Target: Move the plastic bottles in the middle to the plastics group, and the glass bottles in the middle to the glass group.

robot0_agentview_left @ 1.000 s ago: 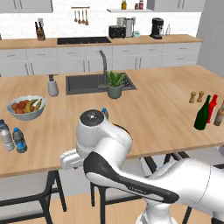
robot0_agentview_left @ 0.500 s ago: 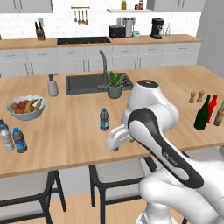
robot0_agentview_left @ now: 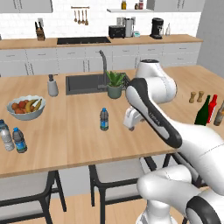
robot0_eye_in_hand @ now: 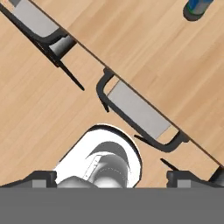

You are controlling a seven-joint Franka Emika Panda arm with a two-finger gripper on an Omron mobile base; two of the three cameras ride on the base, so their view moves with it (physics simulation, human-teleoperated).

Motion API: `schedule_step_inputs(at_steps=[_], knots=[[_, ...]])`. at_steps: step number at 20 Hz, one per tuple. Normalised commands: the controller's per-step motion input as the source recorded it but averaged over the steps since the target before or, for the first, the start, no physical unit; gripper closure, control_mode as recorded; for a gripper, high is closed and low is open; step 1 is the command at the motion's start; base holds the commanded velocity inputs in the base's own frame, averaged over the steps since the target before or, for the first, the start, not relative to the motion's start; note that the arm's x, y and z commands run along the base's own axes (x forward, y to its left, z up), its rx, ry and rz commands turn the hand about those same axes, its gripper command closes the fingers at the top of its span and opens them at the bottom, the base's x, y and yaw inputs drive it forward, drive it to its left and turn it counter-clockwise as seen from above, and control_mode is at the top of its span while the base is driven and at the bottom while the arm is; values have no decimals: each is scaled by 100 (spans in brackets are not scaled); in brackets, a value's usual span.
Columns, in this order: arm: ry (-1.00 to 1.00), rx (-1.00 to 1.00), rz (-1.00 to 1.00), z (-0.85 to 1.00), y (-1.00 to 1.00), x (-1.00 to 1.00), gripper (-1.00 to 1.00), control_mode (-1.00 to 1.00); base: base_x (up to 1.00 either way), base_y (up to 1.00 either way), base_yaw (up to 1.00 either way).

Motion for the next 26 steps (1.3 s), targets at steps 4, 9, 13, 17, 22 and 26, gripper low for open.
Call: schedule_step_inputs(at_steps=[4, 9, 13, 17, 22, 26], knots=[[0, 0, 0, -4, 0, 83, -100, -100, 0, 0, 0], [0, 0, 0, -6, 0, 68, -100, -100, 0, 0, 0], [-3, 2, 0, -7, 4, 41, -100, -100, 0, 0, 0], [-8, 0, 0, -23, 12, 51, -100, -100, 0, 0, 0], [0, 0, 0, -5, 10, 21, -100, -100, 0, 0, 0], [-10, 0, 0, -8, 18, 29, -100, -100, 0, 0, 0]])
